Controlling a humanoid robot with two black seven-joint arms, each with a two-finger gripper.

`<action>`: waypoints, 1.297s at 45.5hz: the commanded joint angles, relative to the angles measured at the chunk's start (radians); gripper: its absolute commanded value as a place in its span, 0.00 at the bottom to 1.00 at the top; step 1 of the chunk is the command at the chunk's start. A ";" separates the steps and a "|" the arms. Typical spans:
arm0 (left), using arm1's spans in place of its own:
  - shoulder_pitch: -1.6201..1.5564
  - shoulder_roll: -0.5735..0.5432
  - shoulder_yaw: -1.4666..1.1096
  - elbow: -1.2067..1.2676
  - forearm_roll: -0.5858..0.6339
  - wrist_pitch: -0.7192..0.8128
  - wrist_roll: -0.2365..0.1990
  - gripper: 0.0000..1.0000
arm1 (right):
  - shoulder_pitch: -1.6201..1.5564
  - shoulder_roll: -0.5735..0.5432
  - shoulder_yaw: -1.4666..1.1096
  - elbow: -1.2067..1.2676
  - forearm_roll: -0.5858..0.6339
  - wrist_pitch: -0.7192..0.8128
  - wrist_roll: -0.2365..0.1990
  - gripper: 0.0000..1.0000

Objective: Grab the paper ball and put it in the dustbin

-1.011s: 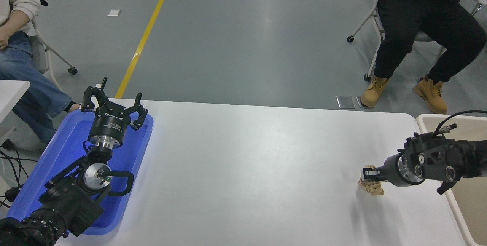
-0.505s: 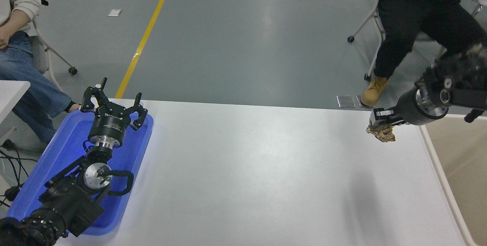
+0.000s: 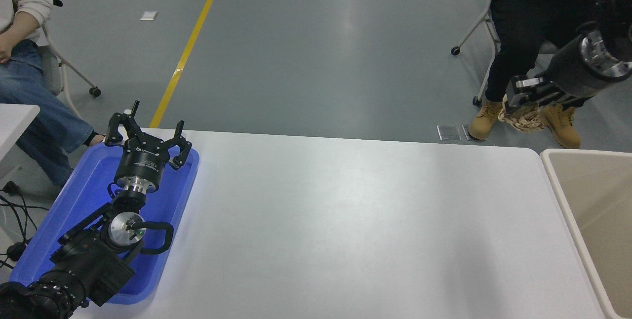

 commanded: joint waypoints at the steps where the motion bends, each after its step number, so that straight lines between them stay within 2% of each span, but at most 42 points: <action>1: 0.000 0.000 0.000 0.000 0.000 0.000 0.000 1.00 | 0.044 -0.008 -0.017 0.004 -0.002 0.029 0.000 0.00; 16: 0.000 0.000 0.000 0.000 -0.001 0.000 0.000 1.00 | 0.010 -0.012 -0.019 -0.041 -0.008 0.004 -0.003 0.00; 31: 0.000 0.000 0.000 0.000 0.000 0.000 0.000 1.00 | -0.369 -0.084 0.007 -0.420 0.016 -0.112 -0.008 0.00; 55: 0.000 0.000 0.000 0.000 -0.001 0.000 0.000 1.00 | -1.016 -0.091 0.160 -0.894 0.426 -0.394 -0.014 0.00; 59: -0.002 0.000 0.000 0.000 0.000 0.000 0.000 1.00 | -1.100 -0.073 0.214 -0.946 0.458 -0.446 -0.034 0.00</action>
